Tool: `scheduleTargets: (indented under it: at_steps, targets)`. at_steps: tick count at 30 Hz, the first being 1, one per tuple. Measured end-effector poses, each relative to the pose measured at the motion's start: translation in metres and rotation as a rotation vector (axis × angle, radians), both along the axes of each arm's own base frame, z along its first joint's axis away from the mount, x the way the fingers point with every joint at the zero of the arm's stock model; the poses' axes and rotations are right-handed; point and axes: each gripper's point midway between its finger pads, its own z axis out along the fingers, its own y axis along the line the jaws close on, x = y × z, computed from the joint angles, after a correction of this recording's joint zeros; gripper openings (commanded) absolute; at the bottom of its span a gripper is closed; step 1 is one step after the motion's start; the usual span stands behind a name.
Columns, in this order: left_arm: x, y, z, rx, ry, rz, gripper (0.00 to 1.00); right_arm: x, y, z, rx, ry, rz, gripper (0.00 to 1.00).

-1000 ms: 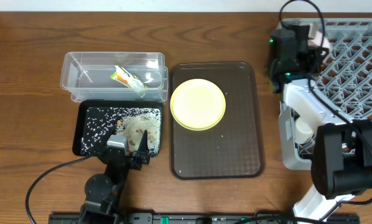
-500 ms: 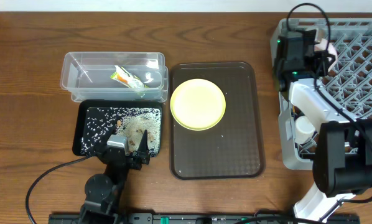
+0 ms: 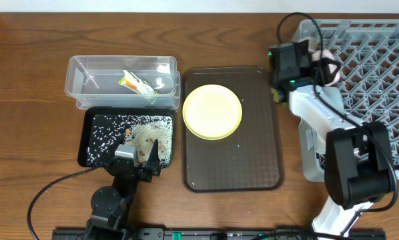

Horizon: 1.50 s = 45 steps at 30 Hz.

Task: Sort waste into correct bins and load items into the dishwasher rack
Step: 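Grasp the yellow plate edge with the right gripper, then carry the yellow plate into the dish rack and stand it upright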

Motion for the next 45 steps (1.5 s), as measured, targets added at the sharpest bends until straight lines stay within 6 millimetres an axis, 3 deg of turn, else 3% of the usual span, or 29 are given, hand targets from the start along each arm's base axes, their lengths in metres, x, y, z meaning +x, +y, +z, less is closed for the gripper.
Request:
scheduleTargets:
  at_steps: [8, 14, 17, 20, 24, 28, 30, 32, 33, 41, 45]
  targets:
    - [0.000, 0.000, 0.000, 0.000, 0.000, 0.000, 0.91, -0.003, 0.046, 0.005, 0.014, -0.006, 0.097, 0.73]
    - [0.000, 0.000, 0.000, 0.000, 0.000, 0.000, 0.91, -0.017, 0.100, 0.019, 0.197, -0.010, 0.266, 0.67]
    - [0.000, 0.000, 0.000, 0.000, 0.000, 0.000, 0.91, -0.032, 0.136, 0.003, 0.437, 0.070, 0.376, 0.68]
    - [0.000, 0.000, 0.000, 0.000, 0.000, 0.000, 0.91, -0.053, 0.179, -0.025, 0.741, 0.192, 0.453, 0.69]
    - [0.000, 0.000, 0.000, 0.000, 0.000, 0.000, 0.91, -0.083, 0.213, -0.057, 0.989, 0.342, 0.429, 0.64]
    - [0.000, 0.000, 0.000, 0.000, 0.000, 0.000, 0.91, -0.102, 0.224, -0.097, 1.094, 0.442, 0.319, 0.45]
    - [0.000, 0.000, 0.000, 0.000, 0.000, 0.000, 0.91, -0.108, 0.226, -0.117, 1.113, 0.480, 0.270, 0.18]
    - [0.000, 0.000, 0.000, 0.000, 0.000, 0.000, 0.91, -0.112, 0.226, -0.134, 1.121, 0.509, 0.230, 0.04]
    - [0.000, 0.000, 0.000, 0.000, 0.000, 0.000, 0.91, -0.114, 0.226, -0.140, 1.132, 0.513, 0.203, 0.01]
    - [0.000, 0.000, 0.000, 0.000, 0.000, 0.000, 0.91, -0.117, 0.222, -0.135, 1.162, 0.503, 0.139, 0.01]
    - [0.000, 0.000, 0.000, 0.000, 0.000, 0.000, 0.91, -0.113, 0.197, -0.110, 1.134, 0.435, 0.127, 0.01]
